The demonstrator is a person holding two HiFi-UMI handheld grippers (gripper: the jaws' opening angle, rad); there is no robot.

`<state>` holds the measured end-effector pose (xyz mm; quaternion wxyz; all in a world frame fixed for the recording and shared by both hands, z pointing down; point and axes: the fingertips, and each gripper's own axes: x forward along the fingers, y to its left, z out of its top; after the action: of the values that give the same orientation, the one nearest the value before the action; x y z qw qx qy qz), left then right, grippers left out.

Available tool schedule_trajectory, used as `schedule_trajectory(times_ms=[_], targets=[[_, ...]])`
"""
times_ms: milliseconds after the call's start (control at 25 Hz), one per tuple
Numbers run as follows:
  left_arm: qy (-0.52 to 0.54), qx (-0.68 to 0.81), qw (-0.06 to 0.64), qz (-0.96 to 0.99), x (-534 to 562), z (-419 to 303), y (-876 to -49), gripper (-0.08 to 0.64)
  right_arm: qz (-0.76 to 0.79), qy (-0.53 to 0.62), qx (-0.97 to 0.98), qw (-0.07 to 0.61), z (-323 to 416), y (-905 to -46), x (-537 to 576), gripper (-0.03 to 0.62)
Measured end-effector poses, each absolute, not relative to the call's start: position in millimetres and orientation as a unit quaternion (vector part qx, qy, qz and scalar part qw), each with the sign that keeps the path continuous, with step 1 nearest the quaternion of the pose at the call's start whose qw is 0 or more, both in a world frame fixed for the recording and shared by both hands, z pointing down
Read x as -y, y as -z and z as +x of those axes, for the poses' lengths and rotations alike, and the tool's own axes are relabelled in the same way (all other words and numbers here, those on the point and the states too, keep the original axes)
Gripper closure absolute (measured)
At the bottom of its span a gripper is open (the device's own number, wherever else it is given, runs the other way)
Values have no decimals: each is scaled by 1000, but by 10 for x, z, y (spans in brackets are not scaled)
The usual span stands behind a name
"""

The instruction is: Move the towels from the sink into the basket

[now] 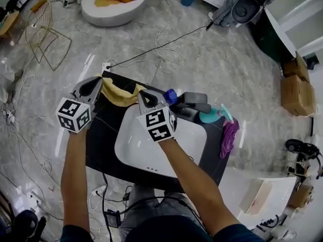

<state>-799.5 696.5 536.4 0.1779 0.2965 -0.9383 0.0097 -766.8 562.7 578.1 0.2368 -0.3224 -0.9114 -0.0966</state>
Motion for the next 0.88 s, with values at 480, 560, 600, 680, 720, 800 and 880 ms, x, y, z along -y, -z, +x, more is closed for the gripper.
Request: schedule_trajectory(times_ms=[480, 560, 600, 680, 720, 800, 880], targets=[[13, 952, 88, 292, -6906, -7684, -4303, 554, -301, 88, 936, 160, -7533, -4717, -5377, 581], [12, 952, 75, 296, -6842, -7630, -4129, 554, -297, 86, 940, 146, -7509, -4539, -5313, 581], [11, 952, 69, 299, -6807, -7606, -4041, 554, -296, 85, 941, 140, -7499, -4447, -5280, 581], [7, 951, 58, 304, -6737, -7560, -3868, 554, -292, 83, 944, 129, -7473, -4270, -5217, 581], [5, 950, 53, 307, -6706, -7534, -3784, 554, -290, 82, 945, 124, -7452, -4185, -5188, 581], [2, 949, 42, 311, -6641, -7465, -3620, 554, -287, 82, 948, 114, -7386, -4023, -5122, 581], [-2, 947, 31, 318, -6543, -7382, -3455, 554, -281, 84, 951, 101, -7310, -3862, -5030, 581]])
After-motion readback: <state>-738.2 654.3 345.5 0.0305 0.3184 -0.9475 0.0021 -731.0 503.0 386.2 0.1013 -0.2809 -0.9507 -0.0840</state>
